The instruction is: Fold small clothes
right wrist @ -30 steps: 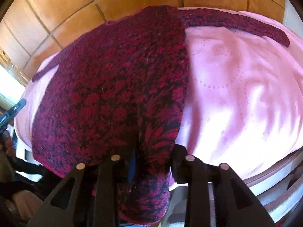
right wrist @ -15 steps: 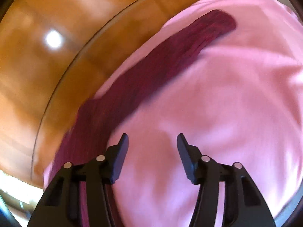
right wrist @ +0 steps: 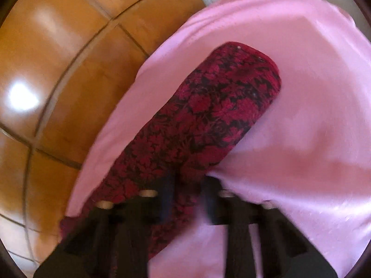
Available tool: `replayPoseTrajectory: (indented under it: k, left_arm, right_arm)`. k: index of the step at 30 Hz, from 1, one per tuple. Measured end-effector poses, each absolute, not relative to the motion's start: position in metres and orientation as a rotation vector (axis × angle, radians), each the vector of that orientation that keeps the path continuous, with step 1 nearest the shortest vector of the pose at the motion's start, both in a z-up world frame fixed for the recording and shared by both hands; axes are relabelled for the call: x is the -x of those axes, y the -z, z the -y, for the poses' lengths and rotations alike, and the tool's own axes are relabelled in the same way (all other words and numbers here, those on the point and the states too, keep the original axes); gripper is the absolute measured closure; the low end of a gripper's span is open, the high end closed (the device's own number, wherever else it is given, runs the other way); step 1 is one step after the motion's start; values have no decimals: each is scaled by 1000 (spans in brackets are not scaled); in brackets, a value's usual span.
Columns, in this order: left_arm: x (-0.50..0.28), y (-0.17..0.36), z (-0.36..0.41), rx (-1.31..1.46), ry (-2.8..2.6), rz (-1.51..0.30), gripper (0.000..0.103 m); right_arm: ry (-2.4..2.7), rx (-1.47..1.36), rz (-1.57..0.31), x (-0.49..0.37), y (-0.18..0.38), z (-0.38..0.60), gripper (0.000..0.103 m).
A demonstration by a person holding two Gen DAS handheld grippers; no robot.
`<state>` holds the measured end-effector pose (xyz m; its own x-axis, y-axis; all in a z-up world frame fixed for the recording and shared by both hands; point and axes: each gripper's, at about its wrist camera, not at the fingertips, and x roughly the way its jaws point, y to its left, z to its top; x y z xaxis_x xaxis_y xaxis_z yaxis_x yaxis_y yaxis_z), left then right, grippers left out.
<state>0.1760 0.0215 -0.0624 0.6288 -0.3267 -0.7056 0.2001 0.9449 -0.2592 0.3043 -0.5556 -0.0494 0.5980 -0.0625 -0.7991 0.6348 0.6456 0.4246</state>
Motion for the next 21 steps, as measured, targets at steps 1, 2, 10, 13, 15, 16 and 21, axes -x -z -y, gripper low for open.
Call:
replayPoseTrajectory:
  k: [1, 2, 10, 13, 15, 16, 21]
  left_arm:
    - [-176, 62, -22, 163, 304, -839, 34]
    - [-176, 62, -21, 162, 303, -839, 34]
    - [-179, 64, -23, 172, 305, -839, 33]
    - [-180, 64, -25, 186, 325, -838, 29]
    - [-179, 64, -25, 188, 326, -834, 29]
    - [-179, 64, -25, 193, 328, -833, 29]
    - [-179, 63, -26, 216, 340, -828, 27]
  right_arm:
    - [462, -723, -838, -304, 44, 555, 93]
    - [473, -654, -811, -300, 33, 550, 94]
    - [594, -526, -882, -297, 59, 541, 95]
    - [592, -439, -868, -301, 35, 526, 95]
    - [581, -365, -851, -297, 19, 512, 94]
    - [562, -327, -840, -300, 11, 500, 94]
    - [458, -178, -795, -307, -17, 435, 94]
